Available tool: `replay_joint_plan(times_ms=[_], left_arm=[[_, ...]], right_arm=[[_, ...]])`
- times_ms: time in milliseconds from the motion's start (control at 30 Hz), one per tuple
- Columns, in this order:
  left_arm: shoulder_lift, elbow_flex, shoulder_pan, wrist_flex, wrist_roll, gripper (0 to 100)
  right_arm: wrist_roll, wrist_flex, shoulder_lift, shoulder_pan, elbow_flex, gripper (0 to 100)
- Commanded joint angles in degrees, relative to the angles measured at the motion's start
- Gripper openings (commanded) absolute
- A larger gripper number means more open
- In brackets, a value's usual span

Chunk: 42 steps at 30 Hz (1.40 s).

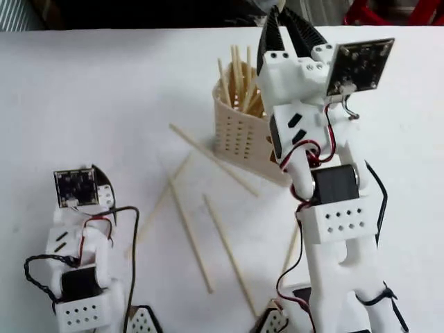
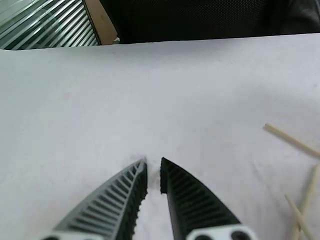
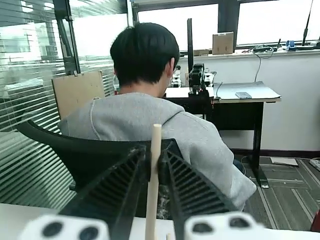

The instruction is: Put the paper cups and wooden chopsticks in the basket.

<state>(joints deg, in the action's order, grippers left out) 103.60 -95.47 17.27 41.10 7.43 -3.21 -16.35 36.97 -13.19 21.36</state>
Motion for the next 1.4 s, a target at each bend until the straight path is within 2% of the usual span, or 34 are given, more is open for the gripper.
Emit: replay_joint_plan(times_ms=[0, 100, 233, 300, 400, 533, 667, 767, 933, 1100, 1367], left_arm=[[0.75, 0.35, -0.48, -0.97, 0.53, 7], [0.75, 0.35, -0.48, -0.97, 0.53, 7], [0.75, 0.35, -0.48, -0.97, 0.53, 7], [0.75, 0.35, -0.48, -0.97, 0.53, 7], [0.75, 0.35, -0.48, -0.97, 0.53, 7], [0.75, 0.35, -0.48, -0.97, 0.70, 7], [0.75, 0.26, -0.75, -0.97, 2.99, 7], [0.75, 0.26, -0.75, -0.97, 2.99, 7], [0.75, 0.26, -0.75, -0.97, 3.08, 7], [0.75, -0.35, -0.75, -1.41, 3.16, 7], [0.75, -0.44, -0.84, -1.41, 3.16, 7]], right_arm=[[0.53, 1.36, -0.13, -0.40, -0.62, 2.1], [0.70, 0.75, -0.22, -0.66, -0.62, 4.8], [0.70, -3.21, 0.92, -0.66, -0.97, 18.2], [0.53, -4.88, 3.03, -0.48, -0.97, 20.8], [0.62, -9.80, 7.60, -0.04, -0.97, 19.3], [0.44, -22.73, 14.64, 3.82, -0.88, 14.4], [0.18, -36.00, 17.80, 12.35, -0.70, 10.6], [-3.16, -46.37, 17.80, 19.38, -0.62, 10.5], [-5.10, -58.77, 17.80, 25.36, 6.15, 10.5], [-5.10, -57.45, 17.98, 25.80, 21.54, 10.5], [-5.19, -41.01, 17.89, 25.27, 42.02, 10.5]])
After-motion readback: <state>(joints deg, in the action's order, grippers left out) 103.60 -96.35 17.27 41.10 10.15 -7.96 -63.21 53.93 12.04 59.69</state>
